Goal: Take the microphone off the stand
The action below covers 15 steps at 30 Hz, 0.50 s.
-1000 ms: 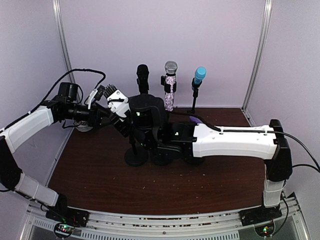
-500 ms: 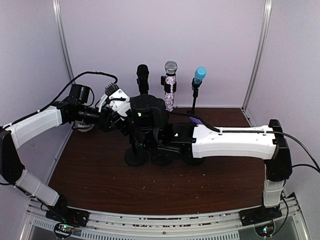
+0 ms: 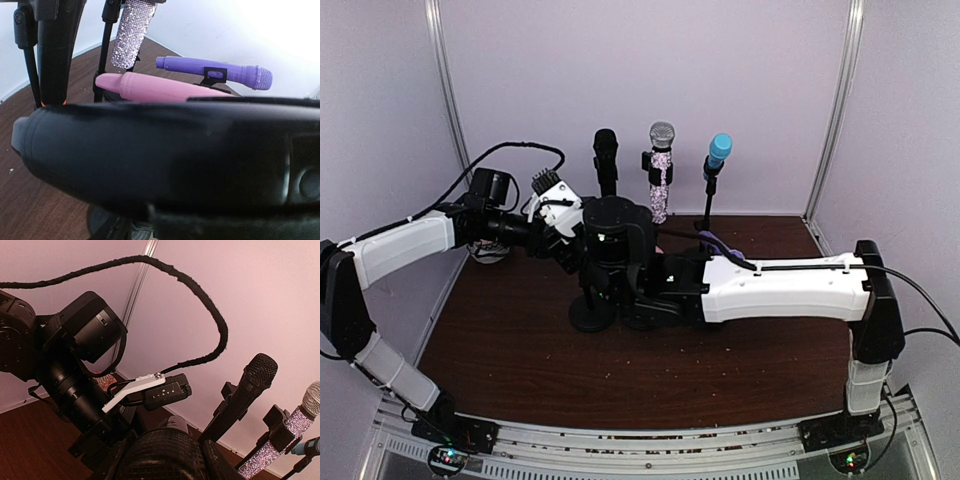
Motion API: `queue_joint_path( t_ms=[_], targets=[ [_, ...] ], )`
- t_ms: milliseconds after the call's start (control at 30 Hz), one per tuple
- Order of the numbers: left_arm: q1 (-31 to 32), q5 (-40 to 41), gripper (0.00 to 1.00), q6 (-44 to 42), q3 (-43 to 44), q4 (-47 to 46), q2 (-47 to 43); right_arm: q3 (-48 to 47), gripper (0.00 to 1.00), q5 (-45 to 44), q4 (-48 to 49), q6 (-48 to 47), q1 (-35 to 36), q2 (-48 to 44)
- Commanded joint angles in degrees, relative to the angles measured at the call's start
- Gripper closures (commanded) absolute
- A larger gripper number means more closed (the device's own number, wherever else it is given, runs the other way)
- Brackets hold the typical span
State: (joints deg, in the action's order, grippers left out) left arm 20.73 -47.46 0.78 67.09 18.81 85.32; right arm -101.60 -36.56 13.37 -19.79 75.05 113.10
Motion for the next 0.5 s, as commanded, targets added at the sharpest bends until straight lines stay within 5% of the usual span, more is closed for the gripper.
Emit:
queue_joint_path(
  t_ms=[0, 467],
  targets=[
    [0.1, -1.9, 0.55, 2.8, 1.3, -6.0, 0.5, 1.0, 0.96, -0.5, 3.8, 0.7, 0.5, -1.1],
    [0.6, -8.1, 0.65, 7.3, 0.1, -11.4, 1.7, 2.1, 1.00, -0.4, 4.5, 2.1, 0.5, -2.3]
  ],
)
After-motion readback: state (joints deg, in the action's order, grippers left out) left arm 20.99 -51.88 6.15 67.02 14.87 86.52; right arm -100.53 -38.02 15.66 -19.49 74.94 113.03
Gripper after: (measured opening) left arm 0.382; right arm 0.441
